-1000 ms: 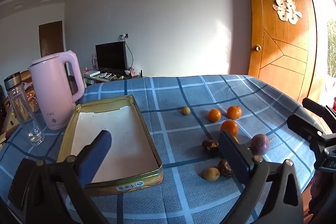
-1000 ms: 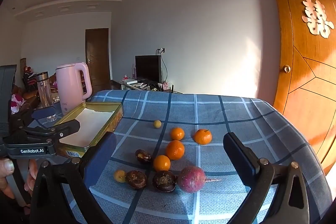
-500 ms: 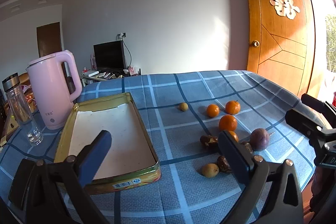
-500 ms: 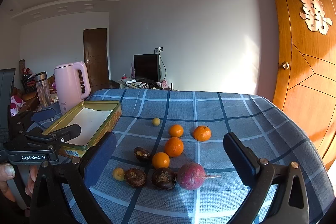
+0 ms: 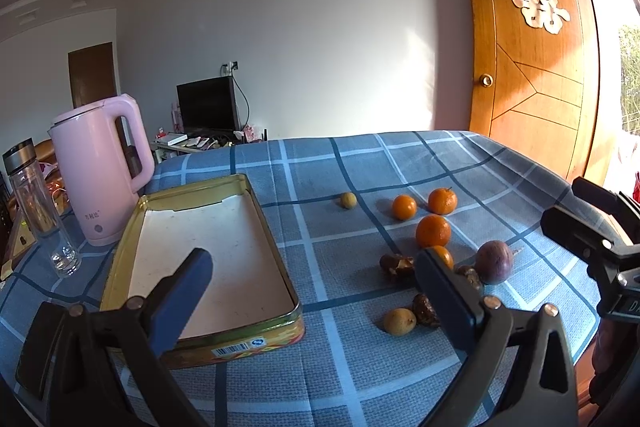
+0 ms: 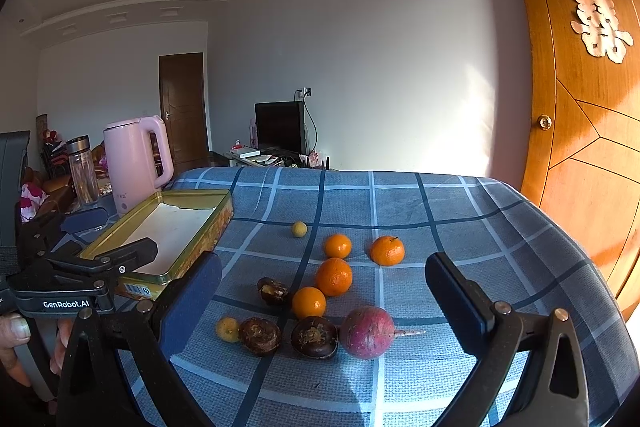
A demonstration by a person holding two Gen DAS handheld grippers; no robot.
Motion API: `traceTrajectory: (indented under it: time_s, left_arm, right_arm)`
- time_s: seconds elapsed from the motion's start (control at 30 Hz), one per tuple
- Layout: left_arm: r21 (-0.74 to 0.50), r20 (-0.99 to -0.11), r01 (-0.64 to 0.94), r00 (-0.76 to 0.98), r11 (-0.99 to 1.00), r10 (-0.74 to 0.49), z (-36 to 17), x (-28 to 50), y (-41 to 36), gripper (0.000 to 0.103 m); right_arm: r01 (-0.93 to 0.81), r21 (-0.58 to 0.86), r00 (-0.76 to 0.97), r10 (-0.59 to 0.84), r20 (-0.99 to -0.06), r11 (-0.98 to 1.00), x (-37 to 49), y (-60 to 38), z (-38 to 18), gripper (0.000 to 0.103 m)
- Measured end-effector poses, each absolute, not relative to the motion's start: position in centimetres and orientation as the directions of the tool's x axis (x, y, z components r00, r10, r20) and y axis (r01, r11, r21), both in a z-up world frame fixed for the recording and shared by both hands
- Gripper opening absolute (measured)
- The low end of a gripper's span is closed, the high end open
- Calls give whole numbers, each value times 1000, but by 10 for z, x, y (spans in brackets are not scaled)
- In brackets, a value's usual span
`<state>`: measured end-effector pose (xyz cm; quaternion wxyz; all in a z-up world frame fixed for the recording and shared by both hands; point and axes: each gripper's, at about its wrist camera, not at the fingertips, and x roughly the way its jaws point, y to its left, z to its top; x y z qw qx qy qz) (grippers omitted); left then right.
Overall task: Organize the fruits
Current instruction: 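Move both tools toward the fruits on the tablecloth, then grasp the red-purple beet fruit with the right gripper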
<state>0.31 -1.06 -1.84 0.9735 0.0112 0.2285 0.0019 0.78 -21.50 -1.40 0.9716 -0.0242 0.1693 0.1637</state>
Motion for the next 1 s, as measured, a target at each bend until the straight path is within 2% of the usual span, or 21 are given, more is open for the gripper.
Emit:
traceTrajectory:
  time_s: [0.6, 0.8, 1.0]
  left_arm:
    - [36, -473, 13, 881, 999, 6, -31, 11, -20, 103]
    - [35, -499, 24, 867, 999, -4, -41, 19, -25, 103]
    - [-12, -529, 73, 846, 997, -68, -53, 32, -36, 103]
  right_arm:
    - [-308, 37, 885, 301, -354, 951, 14, -227, -27, 102]
    - [-289, 53, 880, 287, -379, 956, 22, -234, -40, 102]
    - [-221, 30, 878, 212, -429, 975, 38, -248, -57, 102]
